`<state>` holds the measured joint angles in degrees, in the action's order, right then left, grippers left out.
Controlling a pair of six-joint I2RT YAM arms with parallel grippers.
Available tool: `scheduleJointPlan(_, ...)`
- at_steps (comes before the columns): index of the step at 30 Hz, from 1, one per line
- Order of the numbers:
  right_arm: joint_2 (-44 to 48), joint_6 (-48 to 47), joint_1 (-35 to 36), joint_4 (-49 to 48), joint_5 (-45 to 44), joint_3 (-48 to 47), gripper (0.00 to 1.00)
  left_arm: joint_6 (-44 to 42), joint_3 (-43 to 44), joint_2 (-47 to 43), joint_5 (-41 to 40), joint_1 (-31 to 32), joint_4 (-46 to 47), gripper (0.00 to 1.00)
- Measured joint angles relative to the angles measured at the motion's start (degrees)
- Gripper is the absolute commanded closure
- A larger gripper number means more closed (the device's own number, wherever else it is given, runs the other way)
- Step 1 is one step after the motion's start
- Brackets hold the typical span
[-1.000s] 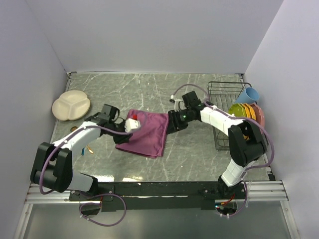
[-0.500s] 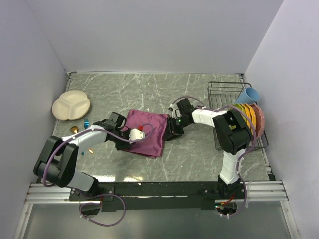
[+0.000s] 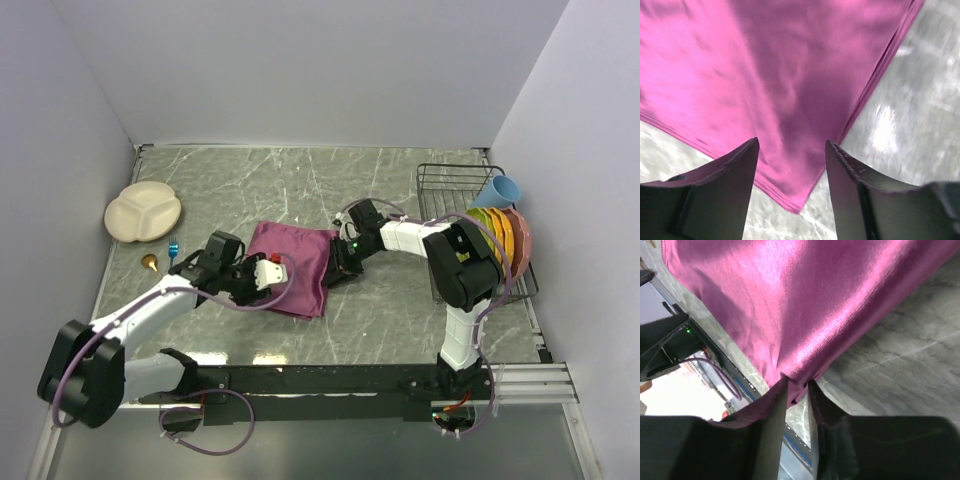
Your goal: Fold the napkin into a case and place the utensils inside
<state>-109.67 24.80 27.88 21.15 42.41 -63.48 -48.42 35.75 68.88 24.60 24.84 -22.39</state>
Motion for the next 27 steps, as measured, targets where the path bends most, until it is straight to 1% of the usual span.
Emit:
scheduleJointPlan(1,0.00,0.35,0.00,0.15,0.17,0.00,0.62,0.42,-0.50,-1.46,-0.04,0.83,1.07,0.37)
scheduleJointPlan(2,0.00,0.59,-0.02,0.28,0.26,0.00,0.58,1.09,-0.90,-2.38,-0.04,1.79,2.08,0.36)
scheduleJointPlan(4,0.15,1.44,-0.02,0.35,0.37,0.24,0.56,2.12,-1.55,-3.04,-0.31,4.09,3.82,0.35)
scheduleJointPlan(5,0.46,1.92,0.00,0.13,0.50,0.68,0.54,2.71,-1.92,-3.04,-0.48,5.29,4.74,0.32)
scheduleJointPlan(9,2.19,4.22,0.00,-0.74,0.92,3.63,0.56,5.22,-3.43,-2.34,-1.66,10.97,8.57,0.31)
scheduleJointPlan(15,2.47,6.93,0.13,-2.10,2.29,6.16,0.57,7.85,-3.72,1.51,-4.02,18.10,13.99,0.30)
scheduleJointPlan(22,2.45,9.09,0.66,-4.39,3.87,7.37,0.61,10.34,-3.72,6.32,-7.30,22.88,18.75,0.32)
scheduleJointPlan(27,1.44,10.12,1.99,-5.33,4.94,7.56,0.67,10.60,-3.72,7.23,-8.68,24.13,19.17,0.32)
